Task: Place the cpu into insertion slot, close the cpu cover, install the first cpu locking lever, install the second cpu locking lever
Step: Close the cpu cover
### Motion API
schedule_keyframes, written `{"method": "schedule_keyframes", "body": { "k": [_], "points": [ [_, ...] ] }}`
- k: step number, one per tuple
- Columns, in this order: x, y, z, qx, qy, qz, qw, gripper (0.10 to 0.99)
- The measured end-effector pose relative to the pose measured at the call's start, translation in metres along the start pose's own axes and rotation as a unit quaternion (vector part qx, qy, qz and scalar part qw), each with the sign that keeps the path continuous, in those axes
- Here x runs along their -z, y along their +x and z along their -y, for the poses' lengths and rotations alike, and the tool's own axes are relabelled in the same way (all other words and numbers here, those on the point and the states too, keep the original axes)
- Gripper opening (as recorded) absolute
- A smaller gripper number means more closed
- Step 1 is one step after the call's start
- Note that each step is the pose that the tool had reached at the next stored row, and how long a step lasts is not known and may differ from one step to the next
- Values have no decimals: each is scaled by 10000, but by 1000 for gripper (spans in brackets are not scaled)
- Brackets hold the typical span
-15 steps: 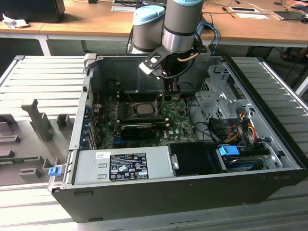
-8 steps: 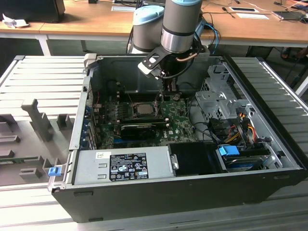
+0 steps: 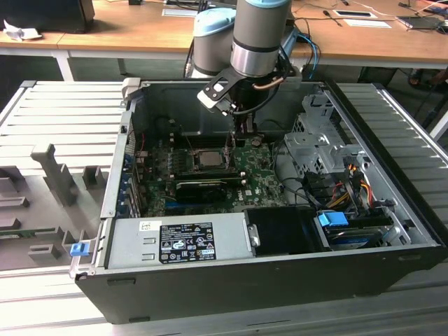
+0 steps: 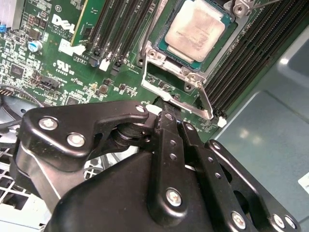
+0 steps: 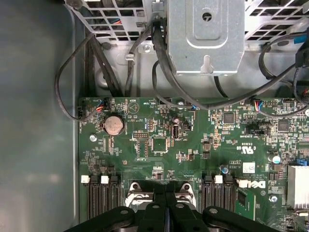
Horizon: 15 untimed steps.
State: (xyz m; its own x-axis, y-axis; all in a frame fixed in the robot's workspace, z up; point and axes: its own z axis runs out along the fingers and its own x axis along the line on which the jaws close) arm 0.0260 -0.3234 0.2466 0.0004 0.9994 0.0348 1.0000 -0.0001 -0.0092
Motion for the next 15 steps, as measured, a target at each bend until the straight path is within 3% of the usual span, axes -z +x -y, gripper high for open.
{"method": "schedule_keyframes", "body": {
  "k": [15],
  "points": [
    [0, 0, 54, 0, 0, 0, 10000, 106]
  ]
}}
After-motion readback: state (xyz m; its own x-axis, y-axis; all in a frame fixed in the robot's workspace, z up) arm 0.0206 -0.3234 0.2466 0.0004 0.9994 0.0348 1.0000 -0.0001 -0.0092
